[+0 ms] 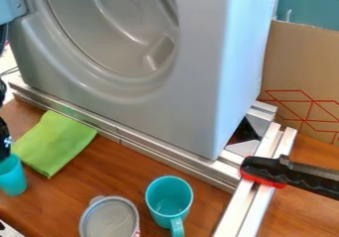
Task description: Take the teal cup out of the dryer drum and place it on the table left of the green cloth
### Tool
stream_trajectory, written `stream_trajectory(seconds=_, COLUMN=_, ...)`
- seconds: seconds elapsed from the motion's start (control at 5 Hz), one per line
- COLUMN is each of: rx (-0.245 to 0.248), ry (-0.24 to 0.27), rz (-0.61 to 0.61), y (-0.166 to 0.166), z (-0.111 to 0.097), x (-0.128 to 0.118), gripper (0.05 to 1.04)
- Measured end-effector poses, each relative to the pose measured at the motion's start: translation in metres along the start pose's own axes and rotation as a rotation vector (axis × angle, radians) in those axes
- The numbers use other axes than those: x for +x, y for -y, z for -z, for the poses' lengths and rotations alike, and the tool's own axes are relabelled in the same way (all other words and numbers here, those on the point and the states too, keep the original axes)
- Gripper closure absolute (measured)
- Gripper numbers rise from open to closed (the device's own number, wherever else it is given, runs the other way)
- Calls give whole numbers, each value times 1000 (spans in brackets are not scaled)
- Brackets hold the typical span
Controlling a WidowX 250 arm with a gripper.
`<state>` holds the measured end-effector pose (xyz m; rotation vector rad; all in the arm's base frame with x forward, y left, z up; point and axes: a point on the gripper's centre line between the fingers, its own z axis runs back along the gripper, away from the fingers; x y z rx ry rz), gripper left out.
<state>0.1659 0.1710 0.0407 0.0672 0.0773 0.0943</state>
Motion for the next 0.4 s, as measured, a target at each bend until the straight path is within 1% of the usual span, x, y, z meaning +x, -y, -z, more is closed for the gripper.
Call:
stream_trajectory(seconds=0.2, rx=34, ry=34, rz=59, y=16, z=-33, x=6, gripper=83)
stream_trajectory(seconds=0.4, rx=77, ry=104, rz=181, y=46, z=-62, x=35, gripper=83)
